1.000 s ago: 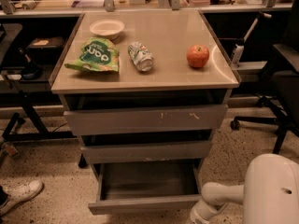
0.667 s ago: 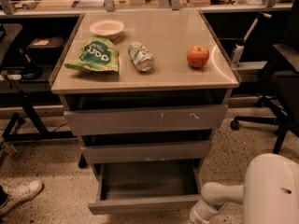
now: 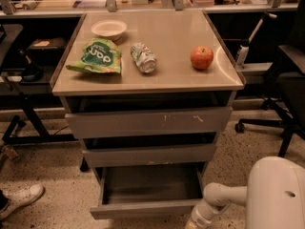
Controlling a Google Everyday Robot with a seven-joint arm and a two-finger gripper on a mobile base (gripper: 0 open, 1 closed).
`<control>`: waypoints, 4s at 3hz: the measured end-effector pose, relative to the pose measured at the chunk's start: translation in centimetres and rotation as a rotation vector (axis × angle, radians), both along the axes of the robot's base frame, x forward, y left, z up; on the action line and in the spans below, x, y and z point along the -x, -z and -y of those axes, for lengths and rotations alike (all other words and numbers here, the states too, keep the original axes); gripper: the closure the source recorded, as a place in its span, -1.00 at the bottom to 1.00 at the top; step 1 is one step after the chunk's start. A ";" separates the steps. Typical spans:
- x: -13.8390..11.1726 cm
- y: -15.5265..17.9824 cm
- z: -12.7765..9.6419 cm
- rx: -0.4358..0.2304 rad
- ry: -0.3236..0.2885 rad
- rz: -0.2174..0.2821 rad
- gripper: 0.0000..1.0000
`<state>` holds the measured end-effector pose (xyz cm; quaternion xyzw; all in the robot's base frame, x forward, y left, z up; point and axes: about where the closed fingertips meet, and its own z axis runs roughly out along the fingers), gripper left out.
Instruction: Close bottom drawer
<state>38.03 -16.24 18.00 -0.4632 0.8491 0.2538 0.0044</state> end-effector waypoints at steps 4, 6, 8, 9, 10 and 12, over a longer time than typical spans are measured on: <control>-5.7 0.0 -0.9 0.033 -0.056 0.103 1.00; -5.7 0.0 -0.9 0.033 -0.056 0.103 0.15; -5.7 0.0 -0.9 0.033 -0.056 0.103 -0.79; -5.7 0.1 -0.9 0.033 -0.056 0.103 -1.00; -5.7 0.1 -0.9 0.033 -0.056 0.103 -1.00; -5.7 0.1 -0.9 0.033 -0.056 0.103 -0.15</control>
Offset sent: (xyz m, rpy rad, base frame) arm 0.0577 0.0026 -0.0046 -0.0082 -0.1014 0.0309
